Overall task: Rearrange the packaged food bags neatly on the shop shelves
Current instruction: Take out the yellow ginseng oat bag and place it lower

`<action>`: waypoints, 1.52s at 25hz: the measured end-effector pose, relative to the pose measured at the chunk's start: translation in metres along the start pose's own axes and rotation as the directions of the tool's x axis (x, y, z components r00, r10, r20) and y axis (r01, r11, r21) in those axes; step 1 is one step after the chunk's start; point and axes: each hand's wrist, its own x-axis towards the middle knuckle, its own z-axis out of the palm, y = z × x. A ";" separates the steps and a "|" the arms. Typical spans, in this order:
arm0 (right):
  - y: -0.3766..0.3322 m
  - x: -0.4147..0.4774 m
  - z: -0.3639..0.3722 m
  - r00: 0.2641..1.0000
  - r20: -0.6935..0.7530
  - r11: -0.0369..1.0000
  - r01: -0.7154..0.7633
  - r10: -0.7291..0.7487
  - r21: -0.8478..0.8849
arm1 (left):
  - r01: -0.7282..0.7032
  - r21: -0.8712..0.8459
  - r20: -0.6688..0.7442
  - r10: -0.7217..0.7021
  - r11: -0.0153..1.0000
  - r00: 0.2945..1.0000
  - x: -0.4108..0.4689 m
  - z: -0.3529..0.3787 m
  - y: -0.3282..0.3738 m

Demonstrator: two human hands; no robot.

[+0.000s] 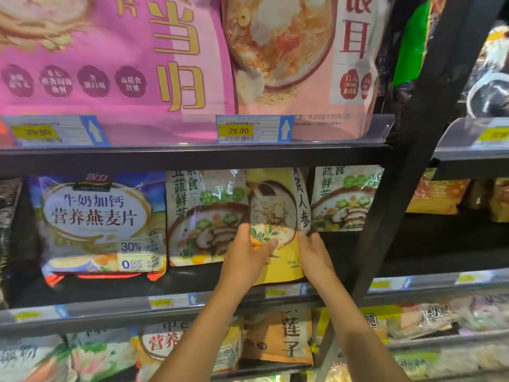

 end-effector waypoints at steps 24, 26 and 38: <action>-0.013 0.016 0.027 0.988 -0.151 0.882 -0.082 0.012 -0.464 | 0.040 0.557 -0.040 -0.022 0.830 0.999 0.047 -0.042 -0.077; -0.016 0.020 0.028 0.987 -0.162 0.865 -0.097 0.019 -0.493 | 0.048 0.557 -0.020 -0.044 0.829 0.999 0.051 -0.050 -0.087; -0.022 0.067 0.042 0.962 -0.269 0.948 -0.032 -0.057 -0.316 | -0.077 0.469 -0.018 0.097 0.880 0.995 0.065 -0.074 -0.111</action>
